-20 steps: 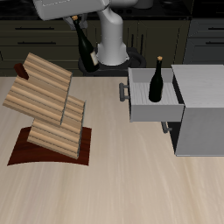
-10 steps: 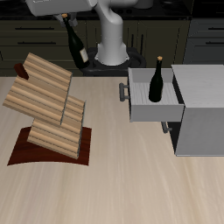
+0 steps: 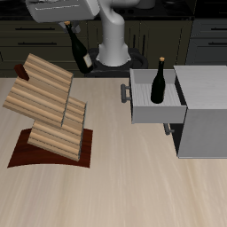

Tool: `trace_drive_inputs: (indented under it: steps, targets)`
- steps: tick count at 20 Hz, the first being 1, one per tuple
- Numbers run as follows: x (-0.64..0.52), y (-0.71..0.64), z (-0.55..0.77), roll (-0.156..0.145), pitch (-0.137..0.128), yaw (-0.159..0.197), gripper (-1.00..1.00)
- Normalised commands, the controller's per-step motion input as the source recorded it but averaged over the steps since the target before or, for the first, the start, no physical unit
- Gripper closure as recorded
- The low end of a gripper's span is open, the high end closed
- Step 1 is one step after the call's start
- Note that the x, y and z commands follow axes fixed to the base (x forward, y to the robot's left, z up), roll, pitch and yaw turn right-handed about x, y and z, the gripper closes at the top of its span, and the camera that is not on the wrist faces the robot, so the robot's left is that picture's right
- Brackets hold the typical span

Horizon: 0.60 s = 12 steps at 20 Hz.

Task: Place the wine bottle from the table onto the top layer of the wine rack

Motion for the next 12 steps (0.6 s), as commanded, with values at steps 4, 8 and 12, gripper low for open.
trace_drive_inputs:
  steps: [4,8,12]
  targets:
    - [0.1,0.12,0.01,-0.006,0.015,0.015,1.0]
    - [0.11,0.2,0.0,0.028,0.036,0.002,1.0]
    - [0.07,0.23,0.01,0.035,0.033,-0.008,1.0]
